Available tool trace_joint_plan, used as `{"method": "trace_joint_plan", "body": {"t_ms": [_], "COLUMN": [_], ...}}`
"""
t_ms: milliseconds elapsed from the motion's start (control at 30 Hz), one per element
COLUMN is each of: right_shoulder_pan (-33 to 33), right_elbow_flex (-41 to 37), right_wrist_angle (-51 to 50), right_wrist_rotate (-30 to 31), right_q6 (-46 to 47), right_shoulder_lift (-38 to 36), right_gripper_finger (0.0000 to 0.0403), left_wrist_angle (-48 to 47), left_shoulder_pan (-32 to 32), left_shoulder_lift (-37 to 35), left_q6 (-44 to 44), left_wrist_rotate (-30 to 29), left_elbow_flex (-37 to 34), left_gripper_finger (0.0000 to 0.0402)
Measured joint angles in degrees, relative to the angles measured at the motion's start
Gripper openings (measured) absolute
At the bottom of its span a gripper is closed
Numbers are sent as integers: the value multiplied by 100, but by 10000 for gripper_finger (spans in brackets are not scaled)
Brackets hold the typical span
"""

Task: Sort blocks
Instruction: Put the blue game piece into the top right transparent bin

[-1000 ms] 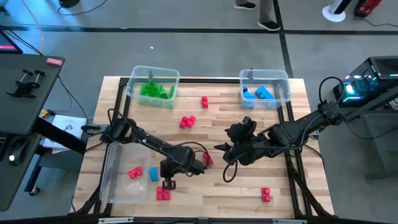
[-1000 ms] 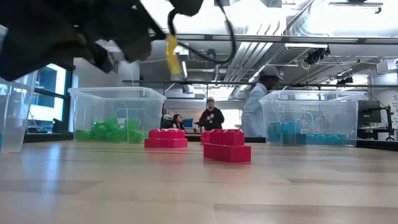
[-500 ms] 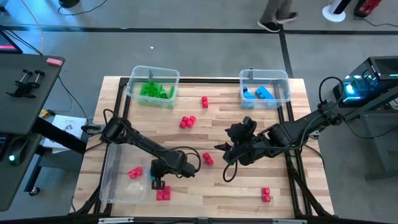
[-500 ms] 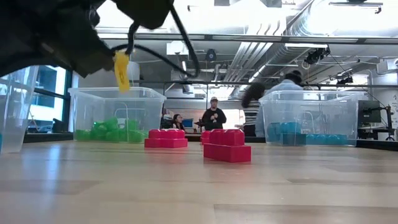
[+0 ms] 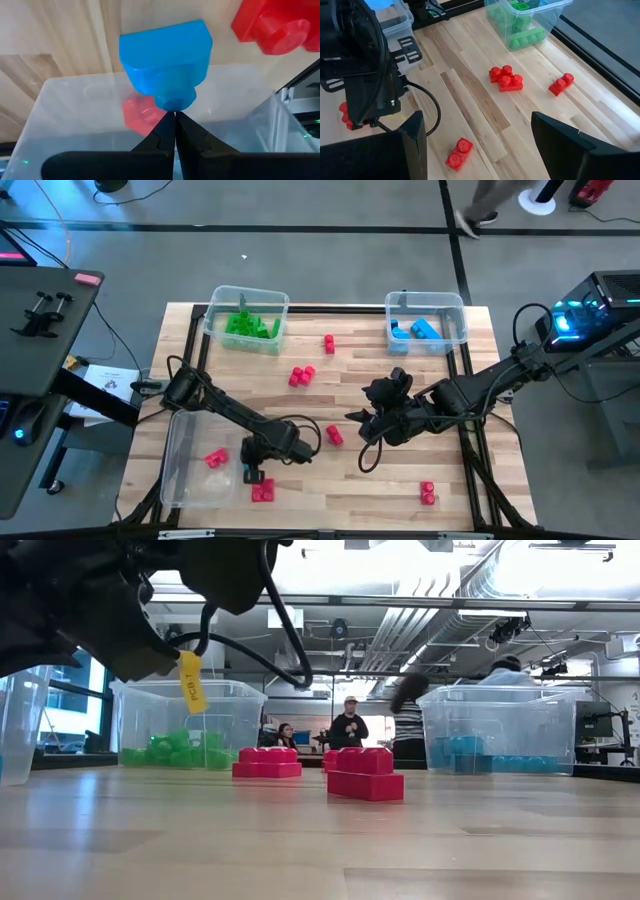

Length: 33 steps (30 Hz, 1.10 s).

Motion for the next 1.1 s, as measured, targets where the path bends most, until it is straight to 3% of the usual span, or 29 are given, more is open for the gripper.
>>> {"method": "trace_joint_plan", "body": {"t_ms": [633, 933, 1100], "right_shoulder_pan": [0, 1, 69], "right_elbow_flex": [0, 0, 9], "right_wrist_angle": [-15, 10, 58], "right_wrist_rotate": [0, 2, 6], "right_q6": [17, 17, 4], "right_shoulder_lift": [0, 0, -2], "right_gripper_finger": [238, 238, 238], "left_wrist_angle": [480, 942, 523], "left_shoulder_pan": [610, 1036, 1287], "left_shoulder_lift": [-19, 20, 20], "left_q6": [-146, -117, 303], "left_wrist_rotate": [-193, -867, -1157], "left_elbow_flex": [93, 972, 1490], "left_gripper_finger": [0, 0, 0]}}
